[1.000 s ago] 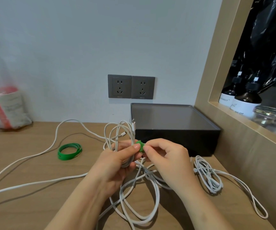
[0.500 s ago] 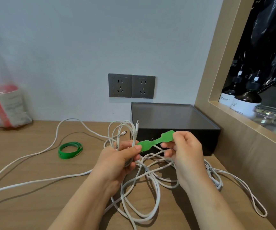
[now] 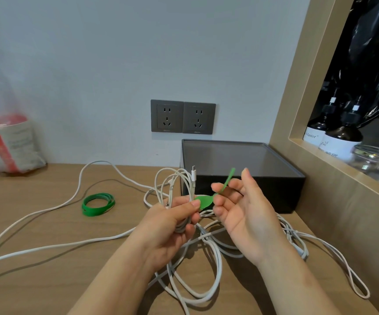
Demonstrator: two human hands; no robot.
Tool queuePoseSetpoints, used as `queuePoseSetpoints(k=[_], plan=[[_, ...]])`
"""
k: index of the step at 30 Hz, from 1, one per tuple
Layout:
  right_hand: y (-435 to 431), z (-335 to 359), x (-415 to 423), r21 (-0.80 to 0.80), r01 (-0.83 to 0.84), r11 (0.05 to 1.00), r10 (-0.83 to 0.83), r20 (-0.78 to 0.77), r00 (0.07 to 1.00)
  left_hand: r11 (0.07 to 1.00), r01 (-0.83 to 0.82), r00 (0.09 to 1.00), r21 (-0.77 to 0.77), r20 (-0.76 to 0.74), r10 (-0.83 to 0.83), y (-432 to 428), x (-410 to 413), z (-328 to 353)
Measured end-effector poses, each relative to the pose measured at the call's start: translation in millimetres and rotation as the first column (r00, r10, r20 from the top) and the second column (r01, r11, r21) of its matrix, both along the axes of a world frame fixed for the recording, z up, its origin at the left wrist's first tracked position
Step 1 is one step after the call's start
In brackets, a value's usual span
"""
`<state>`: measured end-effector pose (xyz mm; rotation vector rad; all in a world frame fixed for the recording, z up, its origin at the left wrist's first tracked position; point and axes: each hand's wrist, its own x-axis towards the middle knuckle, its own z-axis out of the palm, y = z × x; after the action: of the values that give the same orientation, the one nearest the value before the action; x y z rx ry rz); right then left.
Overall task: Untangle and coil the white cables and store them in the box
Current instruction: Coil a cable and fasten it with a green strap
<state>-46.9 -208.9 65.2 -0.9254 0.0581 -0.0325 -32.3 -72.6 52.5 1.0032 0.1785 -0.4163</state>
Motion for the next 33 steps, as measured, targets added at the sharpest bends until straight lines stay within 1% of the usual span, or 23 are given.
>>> queuePoseSetpoints(k=[3,6,10,13,15,17,18,20,22,24,28,30,33], plan=[[-0.5,-0.2,-2.2,-0.085,-0.051,0.995,0.058,0.08,0.995,0.999,-0.034,0.999,-0.038,-0.03,0.033,1.9,1.6,0.5],[-0.5,-0.4,-1.6,-0.095,-0.024,0.995,0.032,0.08,0.996,0.997,-0.062,0.998,-0.05,-0.037,0.06,1.9,1.7,1.1],[-2.2,0.0,-1.3,-0.148,0.015,0.989,-0.001,0.095,0.995,0.999,-0.049,0.999,0.003,0.02,0.049,0.1,2.1,-0.5],[-7.3,1.1,-1.4,-0.241,0.097,0.966,-0.056,0.174,0.983,0.998,-0.055,0.995,0.038,0.084,0.052,1.4,2.7,-0.7],[-10.6,1.0,-0.8,-0.383,0.192,0.904,-0.102,0.243,0.965,0.993,-0.081,0.989,0.081,0.132,0.069,1.9,3.5,-0.4],[-10.8,-1.1,-0.8,-0.553,0.24,0.798,-0.091,0.283,0.955,0.987,-0.119,0.983,0.11,0.154,0.101,0.5,3.7,0.3],[-9.6,-2.6,-1.2,-0.611,0.24,0.754,-0.063,0.296,0.953,0.985,-0.135,0.981,0.108,0.157,0.117,-0.4,3.9,0.8],[-5.4,-4.9,-3.0,-0.676,0.207,0.708,0.016,0.308,0.951,0.985,-0.153,0.977,0.083,0.161,0.139,-2.1,3.2,2.0],[-1.0,-5.9,-5.0,-0.741,0.19,0.644,0.08,0.312,0.947,0.982,-0.161,0.97,0.095,0.198,0.14,-3.0,2.1,1.5],[2.2,-8.1,-4.4,-0.791,0.194,0.581,0.11,0.312,0.944,0.972,-0.174,0.957,0.157,0.26,0.129,-3.2,2.0,-1.0],[6.3,-13.8,-1.2,-0.832,0.262,0.488,0.079,0.341,0.937,0.936,-0.195,0.933,0.292,0.351,0.084,-3.7,3.8,-5.6],[6.8,-15.0,-0.3,-0.829,0.288,0.479,0.064,0.361,0.93,0.92,-0.184,0.921,0.346,0.388,0.038,-4.6,3.4,-6.1],[7.7,-13.9,-0.3,-0.819,0.302,0.488,0.043,0.368,0.929,0.918,-0.178,0.904,0.353,0.428,0.011,-6.3,1.4,-5.4]])
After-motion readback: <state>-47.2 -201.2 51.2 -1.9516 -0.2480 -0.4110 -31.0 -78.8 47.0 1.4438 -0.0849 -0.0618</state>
